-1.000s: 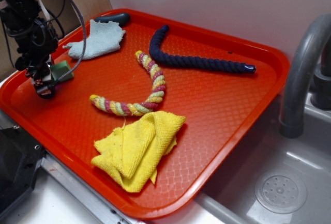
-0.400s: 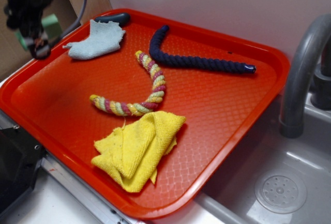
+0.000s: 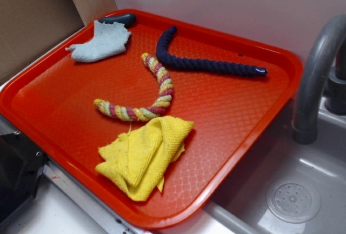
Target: Grab the green block.
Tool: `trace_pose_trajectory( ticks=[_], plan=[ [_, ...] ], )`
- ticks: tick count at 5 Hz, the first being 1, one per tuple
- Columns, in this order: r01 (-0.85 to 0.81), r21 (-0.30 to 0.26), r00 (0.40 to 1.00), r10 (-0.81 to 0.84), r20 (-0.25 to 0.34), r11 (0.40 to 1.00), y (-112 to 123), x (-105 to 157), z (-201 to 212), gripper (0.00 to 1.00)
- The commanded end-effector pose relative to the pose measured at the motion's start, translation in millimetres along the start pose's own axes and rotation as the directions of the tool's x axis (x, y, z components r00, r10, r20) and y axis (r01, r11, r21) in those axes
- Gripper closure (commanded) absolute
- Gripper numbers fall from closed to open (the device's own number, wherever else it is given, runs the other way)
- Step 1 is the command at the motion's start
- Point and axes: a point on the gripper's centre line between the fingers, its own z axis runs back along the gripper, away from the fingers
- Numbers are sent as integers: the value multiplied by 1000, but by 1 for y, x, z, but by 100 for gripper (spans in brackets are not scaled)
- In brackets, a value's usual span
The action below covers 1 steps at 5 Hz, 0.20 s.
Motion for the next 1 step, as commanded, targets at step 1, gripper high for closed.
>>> trace_pose_trajectory(
  ticks=[1],
  plan=[
    [99,-52,988,-91,127,994,0,30,13,100]
  ],
)
